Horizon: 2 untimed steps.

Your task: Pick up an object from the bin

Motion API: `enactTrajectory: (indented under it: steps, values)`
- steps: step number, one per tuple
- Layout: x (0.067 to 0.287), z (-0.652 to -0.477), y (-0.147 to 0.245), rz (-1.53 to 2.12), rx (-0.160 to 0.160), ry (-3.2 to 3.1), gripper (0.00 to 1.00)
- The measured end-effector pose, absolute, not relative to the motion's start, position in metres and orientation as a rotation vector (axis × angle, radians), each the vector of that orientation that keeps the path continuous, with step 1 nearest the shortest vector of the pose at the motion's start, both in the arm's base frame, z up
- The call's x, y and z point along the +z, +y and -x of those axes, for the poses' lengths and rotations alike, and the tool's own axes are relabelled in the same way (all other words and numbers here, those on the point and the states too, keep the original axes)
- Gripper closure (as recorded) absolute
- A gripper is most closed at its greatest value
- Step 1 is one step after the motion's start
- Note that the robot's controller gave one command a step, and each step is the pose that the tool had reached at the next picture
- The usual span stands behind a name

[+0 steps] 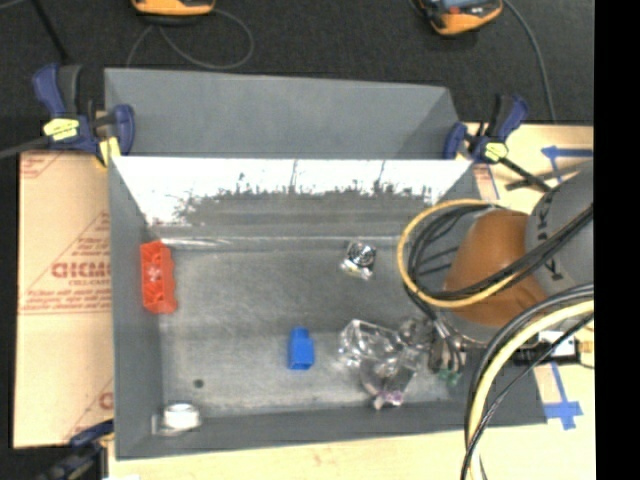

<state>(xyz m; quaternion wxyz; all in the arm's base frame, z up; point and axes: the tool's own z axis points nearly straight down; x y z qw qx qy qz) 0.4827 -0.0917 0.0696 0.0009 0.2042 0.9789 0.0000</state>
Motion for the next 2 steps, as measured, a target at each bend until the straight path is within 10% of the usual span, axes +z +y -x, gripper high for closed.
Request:
enactTrajectory:
  steps: [1, 2]
  values:
    - [0.075, -0.483, -0.092, -0.638, 0.0, 3.073, 1.0]
    - [0.143, -0.484, -0.093, -0.631, 0.0, 3.072, 1.0]
